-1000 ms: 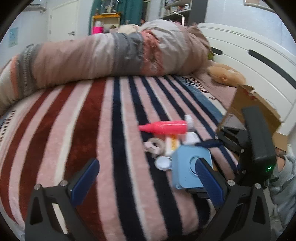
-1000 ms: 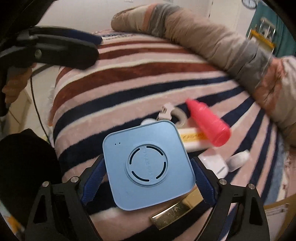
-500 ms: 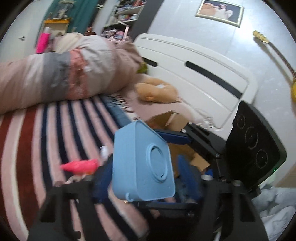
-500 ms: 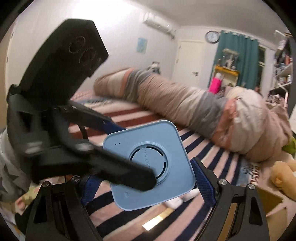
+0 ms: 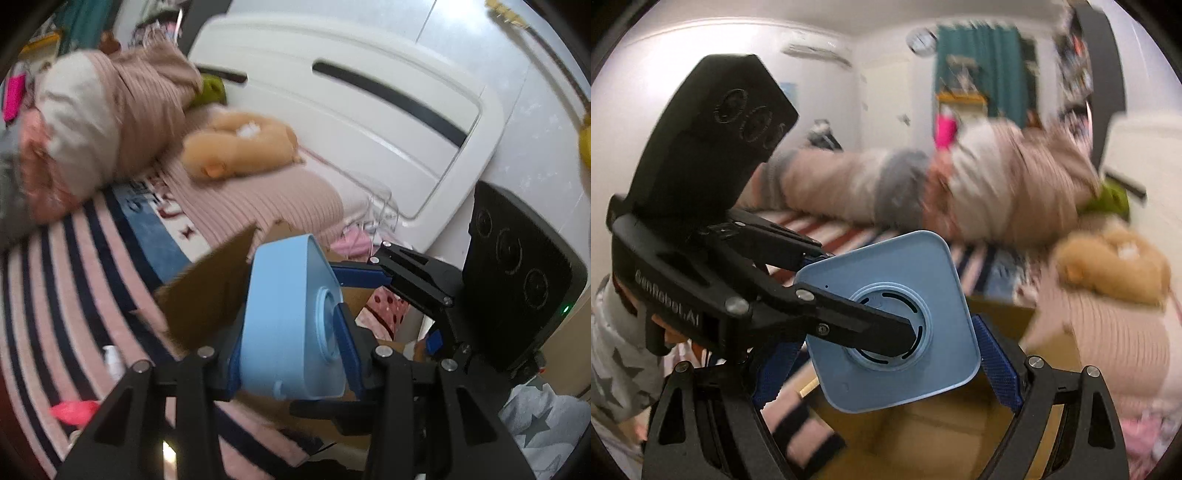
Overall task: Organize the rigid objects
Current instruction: 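Carry the blue case into the cardboard box and open the right gripper, then grasp the gold bar with the right gripper while the left gripper grasps the contact lens case, then lower the gold bar and lens case into the box and open both grippers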
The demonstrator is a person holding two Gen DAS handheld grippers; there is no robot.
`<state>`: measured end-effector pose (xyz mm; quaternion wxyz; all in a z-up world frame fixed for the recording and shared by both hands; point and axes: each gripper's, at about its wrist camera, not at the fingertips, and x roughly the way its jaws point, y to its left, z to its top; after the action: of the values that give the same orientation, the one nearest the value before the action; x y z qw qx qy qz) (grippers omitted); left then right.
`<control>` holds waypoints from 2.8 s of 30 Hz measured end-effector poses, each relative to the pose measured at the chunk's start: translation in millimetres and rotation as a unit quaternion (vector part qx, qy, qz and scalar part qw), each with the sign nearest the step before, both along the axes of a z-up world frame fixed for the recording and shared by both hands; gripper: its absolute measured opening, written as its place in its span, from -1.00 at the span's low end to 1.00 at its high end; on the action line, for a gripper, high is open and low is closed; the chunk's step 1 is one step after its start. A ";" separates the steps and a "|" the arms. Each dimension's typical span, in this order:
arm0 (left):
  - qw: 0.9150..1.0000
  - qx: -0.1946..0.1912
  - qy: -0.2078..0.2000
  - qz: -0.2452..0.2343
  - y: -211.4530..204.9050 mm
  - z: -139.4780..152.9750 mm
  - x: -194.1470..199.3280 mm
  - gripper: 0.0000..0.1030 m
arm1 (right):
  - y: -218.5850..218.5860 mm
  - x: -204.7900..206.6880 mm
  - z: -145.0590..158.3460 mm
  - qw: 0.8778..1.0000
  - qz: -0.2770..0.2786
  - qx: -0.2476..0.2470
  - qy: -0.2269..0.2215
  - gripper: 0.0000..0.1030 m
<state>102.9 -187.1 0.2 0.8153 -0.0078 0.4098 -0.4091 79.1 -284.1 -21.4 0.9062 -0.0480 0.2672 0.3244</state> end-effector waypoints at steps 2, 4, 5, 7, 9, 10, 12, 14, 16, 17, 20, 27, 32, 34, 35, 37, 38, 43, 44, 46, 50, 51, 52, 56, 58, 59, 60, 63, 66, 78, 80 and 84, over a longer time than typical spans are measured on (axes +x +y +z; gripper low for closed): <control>1.000 0.015 0.015 -0.006 -16.4 -10.8 11.1 -0.20 | -13.8 12.9 -7.8 0.999 -0.013 -0.005 0.037 0.71; 0.999 0.034 0.019 -0.002 -26.3 -18.0 17.9 -0.17 | -21.7 20.1 -14.3 0.998 -0.023 -0.014 0.061 0.70; 0.999 0.046 0.017 0.005 -28.9 -20.8 22.1 0.06 | -25.0 24.6 -17.8 0.997 -0.031 -0.019 0.073 0.68; 0.998 0.052 0.005 0.020 -28.2 -18.6 22.3 0.62 | -29.4 28.2 -25.0 0.995 -0.045 -0.023 0.086 0.69; 0.999 0.043 -0.009 0.032 -17.0 -11.0 19.8 0.70 | -32.1 33.4 -31.6 0.992 -0.062 -0.036 0.102 0.72; 0.999 0.038 -0.014 0.036 -11.1 -6.6 19.2 0.70 | -31.6 36.9 -33.7 0.991 -0.069 -0.042 0.105 0.73; 0.997 0.035 -0.035 0.055 9.4 6.5 14.0 0.71 | -28.0 34.7 -34.3 0.991 -0.077 -0.057 0.095 0.79; 0.994 0.043 -0.061 0.077 29.0 17.9 5.5 0.74 | -20.7 29.5 -30.9 0.993 -0.068 -0.059 0.076 0.89; 0.988 0.056 -0.091 0.114 56.8 29.9 -7.9 0.90 | -10.9 22.6 -23.5 0.996 -0.057 -0.050 0.049 0.89; 0.983 0.064 -0.108 0.136 71.5 33.6 -14.2 0.96 | -2.3 16.4 -16.8 0.997 -0.052 -0.048 0.037 0.89; 0.968 0.093 -0.140 0.188 111.9 34.6 -29.8 0.97 | 17.6 5.4 -1.9 0.999 -0.031 -0.022 0.015 0.89; 0.943 0.125 -0.135 0.277 207.6 -16.0 -53.4 0.97 | 117.1 -28.2 -5.3 0.996 0.075 -0.031 0.025 0.60; 0.951 0.116 -0.049 0.282 240.0 -101.6 -49.9 0.96 | 174.8 -12.2 -77.2 0.985 0.059 -0.100 0.127 0.16; 0.955 0.108 -0.009 0.277 243.5 -136.2 -52.4 0.96 | 181.4 3.1 -113.1 0.976 0.037 -0.136 0.166 0.00; 0.957 0.101 0.011 0.272 243.6 -153.1 -53.5 0.96 | 182.0 12.7 -130.6 0.971 0.026 -0.146 0.189 -0.05; 0.959 0.093 0.027 0.266 232.8 -166.6 -58.8 0.96 | 179.6 27.3 -156.2 0.963 0.017 -0.154 0.222 -0.07; 0.961 0.093 0.033 0.259 228.5 -173.0 -60.0 0.96 | 179.9 31.2 -164.8 0.960 0.014 -0.160 0.228 -0.15; 0.958 0.154 0.011 0.243 208.2 -184.7 -54.0 0.94 | 179.0 30.4 -172.0 0.960 0.016 -0.180 0.214 -0.66; 0.958 0.154 0.013 0.241 207.4 -186.8 -51.9 0.87 | 177.6 29.2 -171.0 0.961 0.016 -0.181 0.210 -0.73; 0.959 0.159 0.023 0.234 205.4 -193.6 -47.8 0.59 | 176.2 25.8 -169.6 0.960 0.013 -0.199 0.195 -0.73; 0.955 0.181 0.015 0.236 196.1 -202.7 -42.3 0.38 | 179.6 25.5 -177.6 0.959 0.009 -0.202 0.199 -0.73; 0.954 0.182 0.011 0.237 192.9 -203.2 -42.0 0.29 | 181.4 25.9 -178.9 0.959 0.011 -0.206 0.193 -0.73; 0.954 0.183 0.008 0.236 191.1 -202.8 -42.5 0.15 | 183.2 25.2 -180.0 0.960 0.012 -0.211 0.183 -0.73; 0.954 0.184 0.000 0.235 191.1 -200.9 -47.5 0.15 | 179.3 4.9 -148.6 0.972 0.020 -0.183 0.144 -0.74; 0.954 0.184 0.003 0.235 192.7 -199.6 -47.9 0.15 | 173.0 -8.5 -113.7 0.981 0.033 -0.146 0.122 -0.74; 0.954 0.185 0.003 0.234 192.0 -199.0 -48.9 0.15 | 167.6 -15.5 -95.4 0.985 0.036 -0.130 0.106 -0.74; 0.955 0.186 0.002 0.233 192.3 -198.0 -50.1 0.15 | 157.6 -24.5 -69.7 0.990 0.035 -0.111 0.082 -0.74; 0.955 0.181 -0.002 0.234 196.1 -189.6 -55.6 0.15 | 118.4 -32.4 -12.2 0.996 0.011 -0.074 0.045 -0.74; 0.957 0.172 -0.009 0.234 198.7 -174.0 -62.0 0.15 | 66.4 -21.5 14.2 0.995 -0.057 -0.072 0.032 -0.74; 0.973 0.123 -0.136 0.140 119.3 -25.6 -82.8 0.15 | -5.3 46.1 -56.6 0.962 -0.189 -0.157 0.119 -0.54; 0.978 0.110 -0.146 0.102 90.8 -3.3 -79.2 0.15 | -9.3 40.7 -53.4 0.965 -0.189 -0.148 0.106 -0.36; 0.981 0.113 -0.147 0.053 35.5 12.8 -59.0 0.15 | -25.7 29.3 -46.2 0.973 -0.174 -0.116 0.100 -0.34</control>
<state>43.9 -151.6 13.0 0.8827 0.1225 0.3282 -0.3134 108.4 -309.9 -67.5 0.9058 -0.0727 0.3959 0.1320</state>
